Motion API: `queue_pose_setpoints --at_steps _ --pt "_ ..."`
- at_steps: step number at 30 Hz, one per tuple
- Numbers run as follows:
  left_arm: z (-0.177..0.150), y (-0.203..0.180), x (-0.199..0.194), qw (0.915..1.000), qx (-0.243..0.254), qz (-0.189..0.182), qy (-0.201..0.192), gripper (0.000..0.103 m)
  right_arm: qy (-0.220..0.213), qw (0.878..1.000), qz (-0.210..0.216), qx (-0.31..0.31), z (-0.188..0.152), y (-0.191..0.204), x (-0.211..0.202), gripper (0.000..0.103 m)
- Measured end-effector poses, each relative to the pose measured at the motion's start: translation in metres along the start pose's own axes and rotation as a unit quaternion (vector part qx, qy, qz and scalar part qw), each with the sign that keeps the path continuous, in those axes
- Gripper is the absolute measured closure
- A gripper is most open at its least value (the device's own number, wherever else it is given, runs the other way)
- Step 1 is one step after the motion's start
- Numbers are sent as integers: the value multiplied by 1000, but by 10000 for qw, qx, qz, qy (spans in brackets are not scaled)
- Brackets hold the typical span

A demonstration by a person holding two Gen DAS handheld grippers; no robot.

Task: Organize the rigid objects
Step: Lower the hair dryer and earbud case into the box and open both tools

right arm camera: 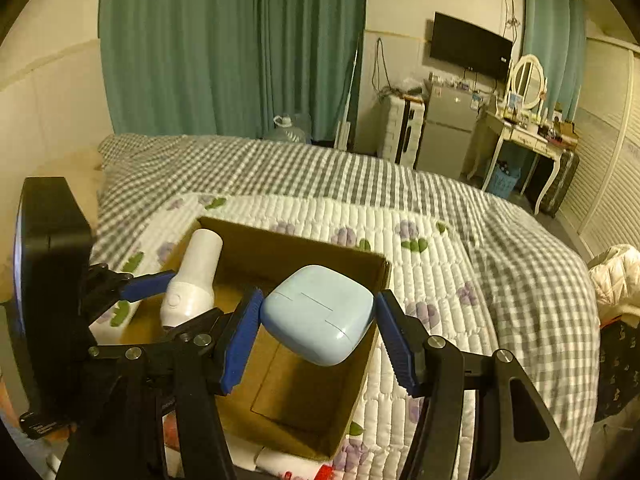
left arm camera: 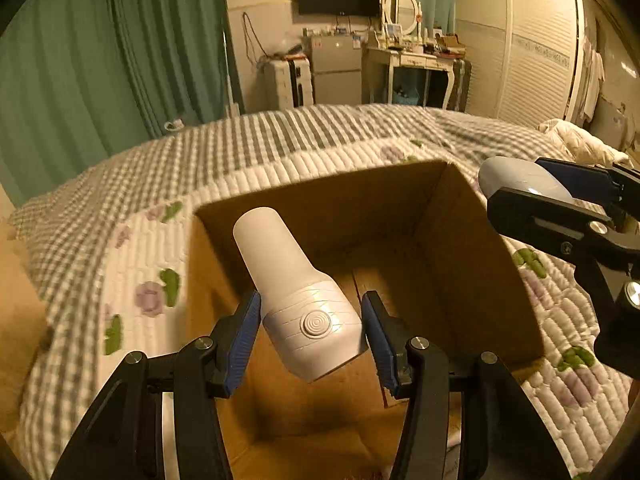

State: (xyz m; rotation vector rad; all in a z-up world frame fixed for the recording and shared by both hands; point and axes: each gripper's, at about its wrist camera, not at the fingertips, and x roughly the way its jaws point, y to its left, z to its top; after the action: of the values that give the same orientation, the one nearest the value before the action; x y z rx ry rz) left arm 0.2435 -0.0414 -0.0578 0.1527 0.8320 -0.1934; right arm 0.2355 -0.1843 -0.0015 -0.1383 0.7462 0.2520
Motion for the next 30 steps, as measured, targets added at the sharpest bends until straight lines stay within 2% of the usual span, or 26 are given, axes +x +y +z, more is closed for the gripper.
queue_pose_setpoints --at_steps 7,9,10,11,16,20,21,23,26,30 --pt "0 -4 23 9999 48 -50 74 47 177 9998 76 92 -10 -12 32 45" --pt "-1 -4 26 10000 44 1 76 33 204 9997 103 109 -11 -13 37 45" --pt "-2 -3 26 10000 20 52 64 22 216 9996 116 119 -11 -13 40 45" --pt "-3 -2 25 10000 8 70 38 20 218 9996 125 129 -11 -13 41 45" --pt "-4 0 17 9999 -19 105 7 20 224 9995 155 164 -11 -14 47 45" --pt "-8 1 -3 9999 -32 114 -95 20 163 9995 199 197 -9 -14 43 44" --pt "-10 1 -13 9998 -25 116 -149 20 118 9995 196 205 -8 -14 40 34" --pt "-13 -1 -32 9997 -6 109 -227 16 -79 9997 38 206 -6 -14 23 25" --pt "-16 -1 -58 9994 -68 144 -295 11 -246 9995 -33 179 0 -11 -7 24" --pt "-24 0 -100 9989 -206 116 -398 7 -496 9982 -276 187 3 -5 -58 12"
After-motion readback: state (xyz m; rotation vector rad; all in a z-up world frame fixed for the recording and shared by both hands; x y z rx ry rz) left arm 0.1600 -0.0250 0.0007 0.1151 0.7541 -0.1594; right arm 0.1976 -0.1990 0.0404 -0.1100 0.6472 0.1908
